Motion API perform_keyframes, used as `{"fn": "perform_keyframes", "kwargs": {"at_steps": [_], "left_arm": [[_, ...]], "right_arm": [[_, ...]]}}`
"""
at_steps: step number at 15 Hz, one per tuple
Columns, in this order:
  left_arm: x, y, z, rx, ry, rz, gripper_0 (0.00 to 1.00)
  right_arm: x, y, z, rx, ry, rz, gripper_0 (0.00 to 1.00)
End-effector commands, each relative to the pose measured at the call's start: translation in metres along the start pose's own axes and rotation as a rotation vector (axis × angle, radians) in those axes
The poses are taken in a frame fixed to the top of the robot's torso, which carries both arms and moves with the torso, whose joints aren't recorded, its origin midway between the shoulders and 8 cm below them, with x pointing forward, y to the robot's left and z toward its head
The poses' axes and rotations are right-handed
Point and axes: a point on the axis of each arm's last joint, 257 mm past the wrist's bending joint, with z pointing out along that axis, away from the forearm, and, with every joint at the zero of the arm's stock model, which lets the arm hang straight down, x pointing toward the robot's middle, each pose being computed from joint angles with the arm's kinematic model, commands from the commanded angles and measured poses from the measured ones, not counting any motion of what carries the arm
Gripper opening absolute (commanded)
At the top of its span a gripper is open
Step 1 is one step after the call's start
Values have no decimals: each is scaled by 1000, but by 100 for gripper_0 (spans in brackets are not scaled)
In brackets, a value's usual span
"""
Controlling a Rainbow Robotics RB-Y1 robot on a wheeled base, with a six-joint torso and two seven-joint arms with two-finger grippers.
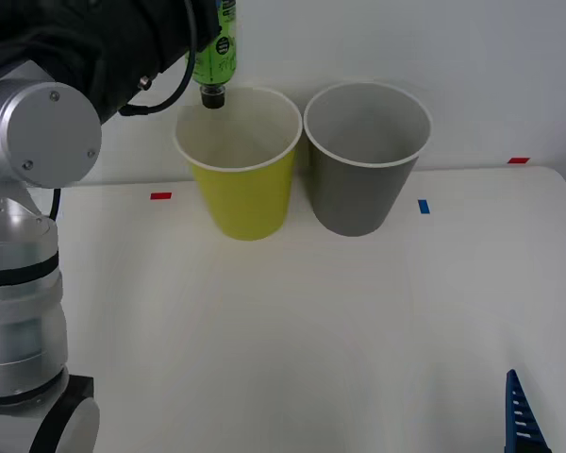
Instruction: Put cans in the gray bin and PET bottles in the light green bin.
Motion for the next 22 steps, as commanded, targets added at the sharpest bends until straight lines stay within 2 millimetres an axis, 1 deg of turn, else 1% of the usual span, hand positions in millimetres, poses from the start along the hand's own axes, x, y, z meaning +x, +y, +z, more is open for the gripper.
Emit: {"fn": "perform_keyframes", "kwargs": {"at_steps": [1,4,8,9,14,17,20,21,22], "left_arm": [[14,-7,21,8,-19,-16,0],[23,-23,31,33,-19,-24,0],[29,-29,42,31,-50,-16,0],[31,-28,44,27,-53,-12,0],[31,-20,46,0,-69,27,0],[38,-14,49,-15,-64,31,0],[37,-15,49,-13,-65,26,0],[39,-14,49,-14,-62,23,51],[39,-12,48,-16,-60,29,100]], "right_arm": [[0,0,0,0,0,0,100],[0,0,0,0,0,0,100],[0,0,0,0,0,0,100],[0,0,0,0,0,0,100],[0,0,0,0,0,0,100],[0,0,0,0,0,0,100],[0,0,0,0,0,0,100],[0,0,0,0,0,0,100],[0,0,0,0,0,0,100]]}}
